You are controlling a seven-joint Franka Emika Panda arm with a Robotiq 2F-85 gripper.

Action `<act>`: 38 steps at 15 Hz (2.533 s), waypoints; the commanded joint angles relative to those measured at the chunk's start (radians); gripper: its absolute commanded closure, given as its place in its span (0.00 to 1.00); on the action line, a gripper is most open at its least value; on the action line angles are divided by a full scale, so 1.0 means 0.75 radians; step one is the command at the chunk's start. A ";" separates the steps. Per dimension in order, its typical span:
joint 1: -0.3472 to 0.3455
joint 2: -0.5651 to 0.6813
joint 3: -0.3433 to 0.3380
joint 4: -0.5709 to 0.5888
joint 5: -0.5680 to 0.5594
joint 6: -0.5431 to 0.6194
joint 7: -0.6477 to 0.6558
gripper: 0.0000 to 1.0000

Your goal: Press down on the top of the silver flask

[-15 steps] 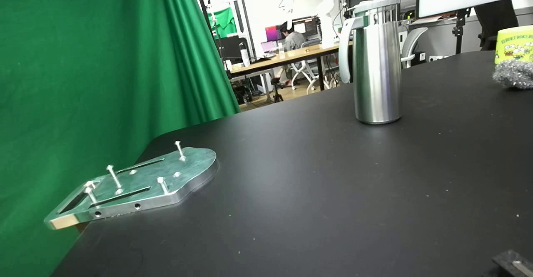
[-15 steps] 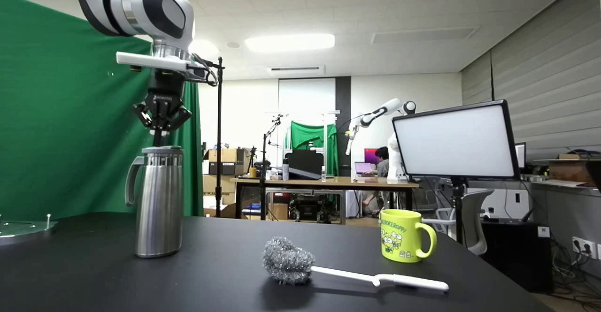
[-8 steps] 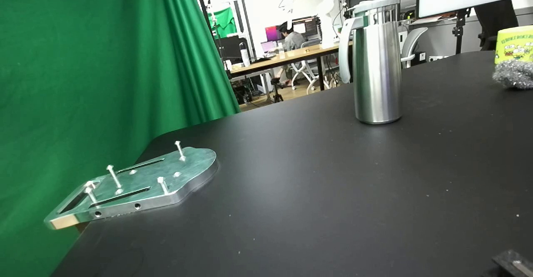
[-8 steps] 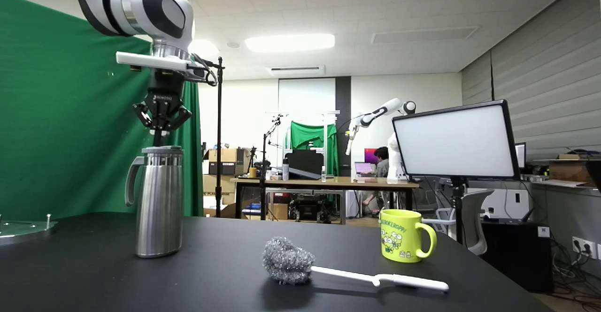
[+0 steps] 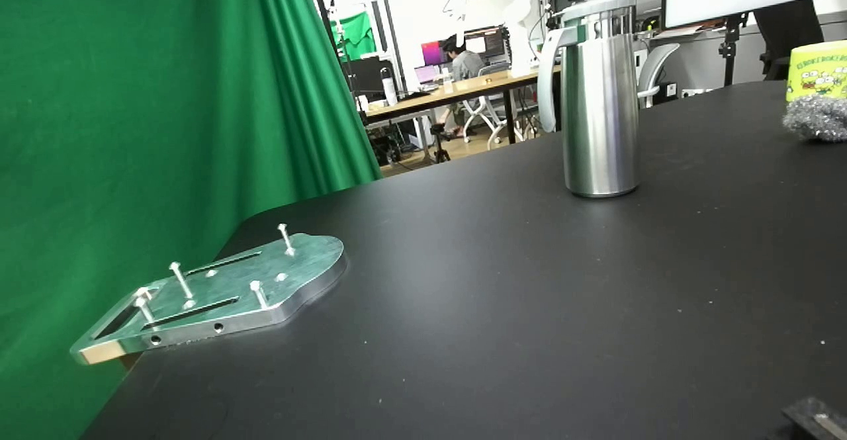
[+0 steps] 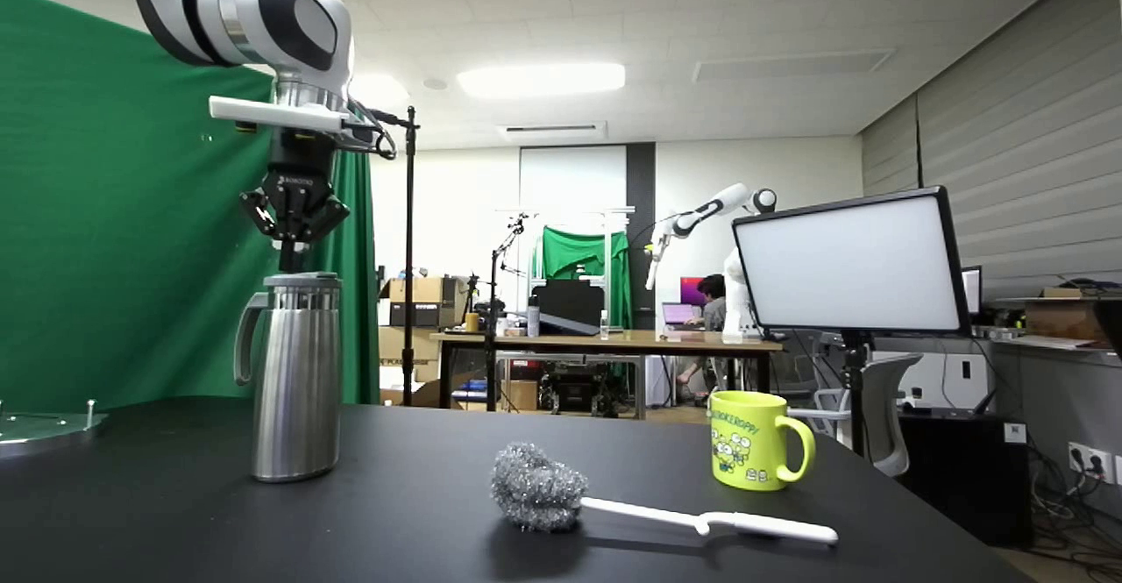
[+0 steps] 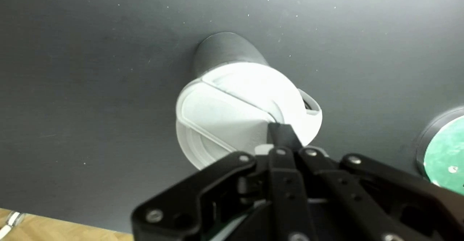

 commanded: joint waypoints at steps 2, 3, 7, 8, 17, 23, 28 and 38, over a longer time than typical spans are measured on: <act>0.007 0.024 0.005 0.044 -0.036 -0.003 0.020 1.00; 0.006 0.024 0.004 0.042 -0.033 -0.001 0.016 1.00; -0.002 0.036 -0.003 0.037 -0.020 0.002 0.004 1.00; -0.004 0.042 -0.005 0.033 -0.014 0.000 0.000 1.00; -0.033 0.078 -0.026 0.017 0.023 -0.017 0.002 1.00; -0.021 0.005 -0.013 0.062 0.052 -0.040 -0.002 1.00; -0.013 -0.069 -0.008 0.084 0.063 -0.042 -0.004 1.00; -0.041 -0.168 -0.069 0.064 0.066 -0.196 -0.019 0.59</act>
